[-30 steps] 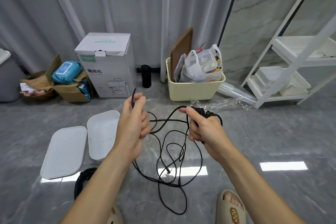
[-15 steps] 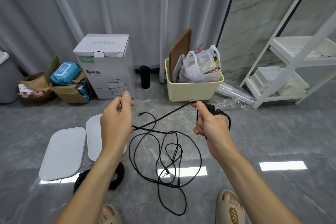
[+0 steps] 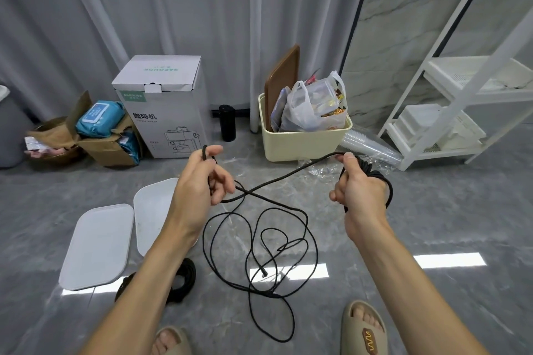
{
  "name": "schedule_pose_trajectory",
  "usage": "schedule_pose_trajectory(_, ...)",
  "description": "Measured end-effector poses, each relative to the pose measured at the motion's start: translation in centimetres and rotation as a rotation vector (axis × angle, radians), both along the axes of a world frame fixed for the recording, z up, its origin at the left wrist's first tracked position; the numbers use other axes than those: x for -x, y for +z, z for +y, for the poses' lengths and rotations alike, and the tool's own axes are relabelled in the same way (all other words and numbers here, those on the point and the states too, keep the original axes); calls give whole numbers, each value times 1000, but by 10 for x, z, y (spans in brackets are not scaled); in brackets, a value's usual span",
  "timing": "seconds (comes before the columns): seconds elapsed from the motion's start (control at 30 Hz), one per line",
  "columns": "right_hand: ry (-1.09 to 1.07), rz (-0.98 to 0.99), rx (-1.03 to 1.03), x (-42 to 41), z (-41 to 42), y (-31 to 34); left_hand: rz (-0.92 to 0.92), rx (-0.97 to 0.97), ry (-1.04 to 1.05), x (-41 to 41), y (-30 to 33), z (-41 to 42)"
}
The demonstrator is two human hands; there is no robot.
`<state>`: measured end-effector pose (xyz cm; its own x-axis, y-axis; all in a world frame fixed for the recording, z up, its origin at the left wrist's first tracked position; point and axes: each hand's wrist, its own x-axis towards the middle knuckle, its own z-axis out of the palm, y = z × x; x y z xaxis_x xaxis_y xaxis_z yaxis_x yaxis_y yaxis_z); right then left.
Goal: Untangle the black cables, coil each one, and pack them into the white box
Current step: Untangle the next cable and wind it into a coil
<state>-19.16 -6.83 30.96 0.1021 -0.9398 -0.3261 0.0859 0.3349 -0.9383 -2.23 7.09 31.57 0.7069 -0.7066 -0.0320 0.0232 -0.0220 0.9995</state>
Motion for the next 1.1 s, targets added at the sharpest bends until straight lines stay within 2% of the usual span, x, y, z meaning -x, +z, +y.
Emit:
schedule_pose_trajectory(0.1, -3, -3, 7, -1, 1, 0, -114, -66, 81, 1, -2, -4)
schedule_pose_trajectory(0.2, -13, -1, 10, -1, 0, 0, -156, -36, 98, -2, 0, -3)
schedule_pose_trajectory(0.37, -38, -11, 20, 1, -4, 2, -212, 60, -4, 6, 13, 3)
schedule_pose_trajectory(0.47, -39, -7, 24, 3, -5, 3, -172, 66, -56, 7, 11, 3)
schedule_pose_trajectory(0.67, 2, -84, 30, 9, -9, 6, -231, 24, -212, -2, -5, 5)
schedule_pose_trajectory(0.77, 37, -147, 20, 9, -10, 7, -238, -49, -240, -1, -12, 2)
schedule_pose_trajectory(0.9, 77, -194, 8, 9, -10, 9, -292, -143, -178, -4, -21, 0)
schedule_pose_trajectory(1.03, 117, -260, -18, 8, -10, 12, -452, -315, -168, -8, -30, 1)
schedule_pose_trajectory(1.1, 157, -391, -90, 9, -12, 15, -535, -438, -188, -12, -39, 3)
